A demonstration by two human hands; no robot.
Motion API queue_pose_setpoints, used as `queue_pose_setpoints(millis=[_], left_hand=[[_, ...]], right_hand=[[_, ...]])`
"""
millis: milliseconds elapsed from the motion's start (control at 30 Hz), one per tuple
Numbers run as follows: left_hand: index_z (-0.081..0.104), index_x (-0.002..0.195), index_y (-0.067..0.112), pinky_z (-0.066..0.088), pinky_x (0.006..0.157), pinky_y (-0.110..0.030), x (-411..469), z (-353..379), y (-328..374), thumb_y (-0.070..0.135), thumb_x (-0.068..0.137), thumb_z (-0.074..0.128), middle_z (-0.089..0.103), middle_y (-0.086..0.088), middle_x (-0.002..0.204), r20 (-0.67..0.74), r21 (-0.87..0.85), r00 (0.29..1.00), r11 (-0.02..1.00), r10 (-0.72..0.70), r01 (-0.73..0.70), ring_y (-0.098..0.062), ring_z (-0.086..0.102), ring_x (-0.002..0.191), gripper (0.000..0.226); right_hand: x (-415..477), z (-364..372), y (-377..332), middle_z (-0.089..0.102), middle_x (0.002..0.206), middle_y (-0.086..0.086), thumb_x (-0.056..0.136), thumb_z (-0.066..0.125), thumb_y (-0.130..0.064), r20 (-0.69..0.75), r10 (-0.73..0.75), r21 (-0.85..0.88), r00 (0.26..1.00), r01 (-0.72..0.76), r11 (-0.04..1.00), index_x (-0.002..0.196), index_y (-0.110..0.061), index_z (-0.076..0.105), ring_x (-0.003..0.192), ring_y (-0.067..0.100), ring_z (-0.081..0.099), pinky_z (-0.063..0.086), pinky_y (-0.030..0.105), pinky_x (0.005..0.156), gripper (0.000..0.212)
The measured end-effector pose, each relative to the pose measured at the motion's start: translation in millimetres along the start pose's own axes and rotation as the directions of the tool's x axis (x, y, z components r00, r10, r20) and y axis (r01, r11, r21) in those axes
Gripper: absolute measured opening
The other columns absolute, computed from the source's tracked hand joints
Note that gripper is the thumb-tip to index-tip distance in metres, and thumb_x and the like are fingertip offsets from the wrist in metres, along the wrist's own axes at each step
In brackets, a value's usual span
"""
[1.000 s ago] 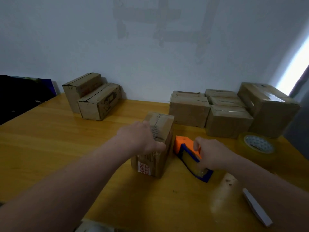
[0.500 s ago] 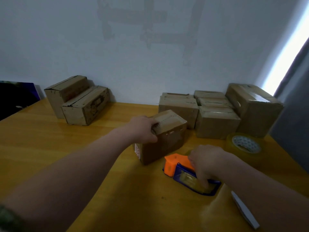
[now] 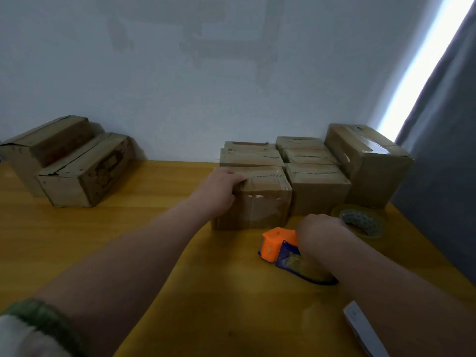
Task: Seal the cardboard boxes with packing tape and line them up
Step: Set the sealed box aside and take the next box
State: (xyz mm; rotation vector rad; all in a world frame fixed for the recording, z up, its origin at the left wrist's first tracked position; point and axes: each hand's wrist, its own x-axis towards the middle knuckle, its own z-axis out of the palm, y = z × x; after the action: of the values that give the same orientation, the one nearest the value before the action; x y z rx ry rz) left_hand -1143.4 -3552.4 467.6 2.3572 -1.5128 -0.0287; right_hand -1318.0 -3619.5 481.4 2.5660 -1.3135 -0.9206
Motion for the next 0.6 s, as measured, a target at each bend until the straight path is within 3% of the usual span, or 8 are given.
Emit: queue_pose_setpoints(millis=[100, 233, 467, 600], left_hand=[[0.043, 0.141, 0.031, 0.034, 0.107, -0.036, 5.7, 5.3, -0.5, 0.008, 0.091, 0.056, 0.04, 0.0, 0.145, -0.024, -0.004, 0.999, 0.999, 0.033, -0.033, -0.022, 0.037, 0.131, 0.057], [0.04, 0.143, 0.03, 0.032, 0.108, -0.036, 4.0, 5.8, -5.1, 0.014, 0.092, 0.057, 0.037, 0.0, 0.147, -0.033, 0.008, 0.998, 0.998, 0.056, -0.056, -0.022, 0.034, 0.133, 0.056], [0.04, 0.143, 0.031, 0.04, 0.105, -0.04, -27.6, -19.2, -25.6, 0.028, 0.092, 0.058, 0.034, 0.005, 0.15, -0.088, 0.077, 0.996, 0.997, 0.021, -0.015, -0.018, 0.033, 0.136, 0.054], [0.044, 0.141, 0.029, 0.045, 0.099, -0.038, -55.6, -42.5, -68.6, 0.027, 0.095, 0.054, 0.04, 0.005, 0.145, -0.146, 0.146, 0.988, 0.987, -0.052, 0.073, -0.017, 0.036, 0.133, 0.047]], right_hand=[[1.4, -2.2, -2.6, 0.053, 0.128, 0.009, 0.096, 0.049, -0.012, 0.007, 0.0, 0.009, 1.0, 0.0, 1.0, 0.127, -0.008, 0.052, 0.117, 0.026, 0.053, 0.044, 0.034, 0.086, 0.032], [-7.2, -8.5, -5.4, 0.054, 0.124, 0.008, 0.092, 0.056, -0.012, -0.03, -0.025, 0.007, 0.999, 0.025, 1.0, 0.126, -0.009, 0.053, 0.113, 0.025, 0.054, 0.041, 0.034, 0.076, 0.034], [-26.0, -20.9, -29.7, 0.053, 0.094, 0.004, 0.09, 0.055, -0.01, -0.29, -0.105, 0.011, 0.951, 0.112, 0.994, 0.111, -0.013, 0.059, 0.081, 0.02, 0.052, 0.041, 0.031, 0.066, 0.022], [-30.5, -35.3, -64.4, 0.049, 0.081, 0.0, 0.093, 0.052, -0.014, -0.485, -0.201, 0.04, 0.851, 0.252, 0.967, 0.099, -0.017, 0.059, 0.073, 0.017, 0.051, 0.038, 0.029, 0.058, 0.009]])
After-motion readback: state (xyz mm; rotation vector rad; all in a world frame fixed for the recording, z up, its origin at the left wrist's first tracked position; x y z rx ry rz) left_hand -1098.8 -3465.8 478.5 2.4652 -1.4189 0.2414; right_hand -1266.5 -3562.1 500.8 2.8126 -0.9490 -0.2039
